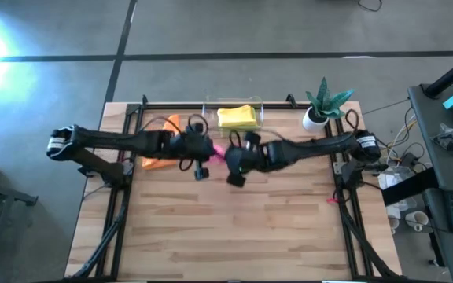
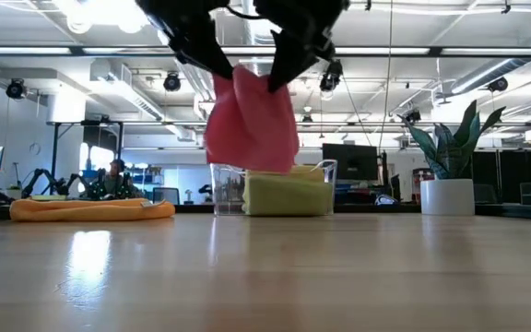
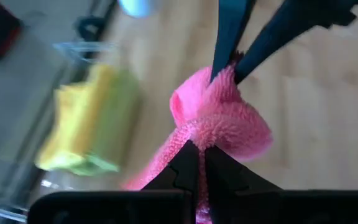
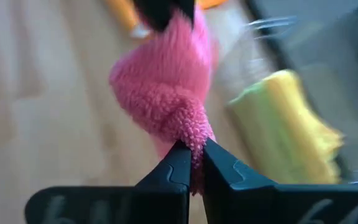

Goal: Fold microfiber towels
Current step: Stack the pink microfiber towel on top of the yellow microfiber towel into the transparent bin

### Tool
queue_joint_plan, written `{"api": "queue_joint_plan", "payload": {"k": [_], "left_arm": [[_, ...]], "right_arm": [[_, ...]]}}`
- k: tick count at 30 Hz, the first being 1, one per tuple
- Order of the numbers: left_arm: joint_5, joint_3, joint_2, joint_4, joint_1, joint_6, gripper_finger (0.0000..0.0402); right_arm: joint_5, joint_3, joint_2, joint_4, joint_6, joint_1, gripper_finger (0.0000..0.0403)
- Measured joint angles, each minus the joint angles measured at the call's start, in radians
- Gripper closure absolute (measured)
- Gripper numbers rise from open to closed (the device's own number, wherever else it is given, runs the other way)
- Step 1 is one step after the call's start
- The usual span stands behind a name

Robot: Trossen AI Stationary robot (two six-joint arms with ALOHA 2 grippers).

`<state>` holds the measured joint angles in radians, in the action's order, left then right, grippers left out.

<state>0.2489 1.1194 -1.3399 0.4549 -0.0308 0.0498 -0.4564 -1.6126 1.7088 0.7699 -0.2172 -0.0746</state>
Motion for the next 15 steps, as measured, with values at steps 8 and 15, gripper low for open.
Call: {"api": "queue_joint_plan", "payload": {"k": [8,15], "left_arm": [[0.13,0.0,-0.013,-0.245,-0.184,0.202,0.0401],[0.111,0.017,-0.077,-0.49,-0.362,0.35,0.0401]], "right_arm": [[-0.067,-0.101,0.002,-0.034,0.179,0.227,0.0394],[0.065,-0.127,0.003,-0.166,0.293,0.45,0.0394]]}}
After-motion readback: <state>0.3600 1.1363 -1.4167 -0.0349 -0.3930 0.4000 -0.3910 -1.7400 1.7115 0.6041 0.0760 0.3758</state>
